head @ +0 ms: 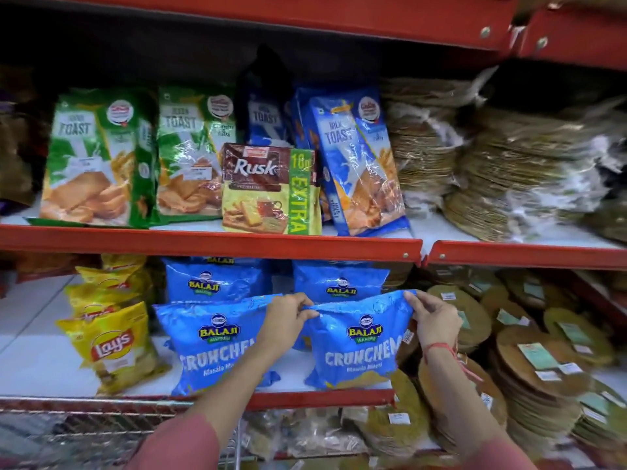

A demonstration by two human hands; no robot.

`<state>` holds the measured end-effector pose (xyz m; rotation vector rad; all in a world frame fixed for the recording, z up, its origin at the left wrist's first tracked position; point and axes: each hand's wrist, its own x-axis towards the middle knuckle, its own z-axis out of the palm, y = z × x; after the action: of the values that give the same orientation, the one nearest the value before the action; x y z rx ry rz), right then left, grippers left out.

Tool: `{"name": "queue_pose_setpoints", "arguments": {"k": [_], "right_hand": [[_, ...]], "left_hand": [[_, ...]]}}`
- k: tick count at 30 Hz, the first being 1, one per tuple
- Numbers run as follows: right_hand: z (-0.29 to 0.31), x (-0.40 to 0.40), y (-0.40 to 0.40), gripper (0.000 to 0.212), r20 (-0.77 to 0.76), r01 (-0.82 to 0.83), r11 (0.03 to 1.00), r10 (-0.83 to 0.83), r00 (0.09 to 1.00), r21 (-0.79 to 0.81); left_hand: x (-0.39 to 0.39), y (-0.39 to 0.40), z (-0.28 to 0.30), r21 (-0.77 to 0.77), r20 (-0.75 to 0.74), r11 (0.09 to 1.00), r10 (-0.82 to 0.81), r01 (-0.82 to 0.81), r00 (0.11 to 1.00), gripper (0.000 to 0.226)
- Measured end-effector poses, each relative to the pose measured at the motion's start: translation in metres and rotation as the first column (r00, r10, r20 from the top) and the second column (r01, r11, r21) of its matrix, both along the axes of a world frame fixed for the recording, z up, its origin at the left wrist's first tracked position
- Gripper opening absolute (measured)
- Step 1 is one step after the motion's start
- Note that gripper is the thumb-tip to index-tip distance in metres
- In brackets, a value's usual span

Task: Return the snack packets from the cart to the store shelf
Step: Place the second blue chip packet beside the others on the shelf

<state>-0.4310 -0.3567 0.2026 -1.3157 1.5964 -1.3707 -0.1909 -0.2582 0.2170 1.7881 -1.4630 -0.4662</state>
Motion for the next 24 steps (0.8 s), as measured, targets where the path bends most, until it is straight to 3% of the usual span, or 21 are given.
{"name": "queue_pose_setpoints", "arguments": {"k": [7,10,14,19,24], "right_hand": [[0.002,0.001,-0.009,0.025,-0.299,0.027,0.995,0.004,0.954,0.099],[0.012,0.017,0.003,0.034,-0.396,0.025,0.999,-0.040,0.917,-0.042],[0.020,0.059,0.032,0.028,-0.474,-0.137,0.957,0.001,0.880,-0.254],[0.026,0.134,0.074,0.010,-0.461,-0.365,0.868,0.186,0.868,-0.337],[0.029,0.224,0.112,0.011,-0.561,-0.594,0.725,0.347,0.752,-0.348]], "left_hand": [[-0.006,-0.016,0.000,0.056,0.013,0.998,-0.031,0.030,0.999,0.023],[0.005,-0.007,0.002,0.007,-0.051,0.998,-0.059,0.059,0.997,0.025],[0.033,0.019,0.011,-0.082,-0.090,0.993,-0.086,0.079,0.992,0.025],[0.095,0.066,0.018,-0.141,-0.126,0.989,-0.053,0.035,0.991,0.021],[0.191,0.122,0.007,-0.162,-0.006,0.980,0.117,-0.117,0.993,0.014]]}}
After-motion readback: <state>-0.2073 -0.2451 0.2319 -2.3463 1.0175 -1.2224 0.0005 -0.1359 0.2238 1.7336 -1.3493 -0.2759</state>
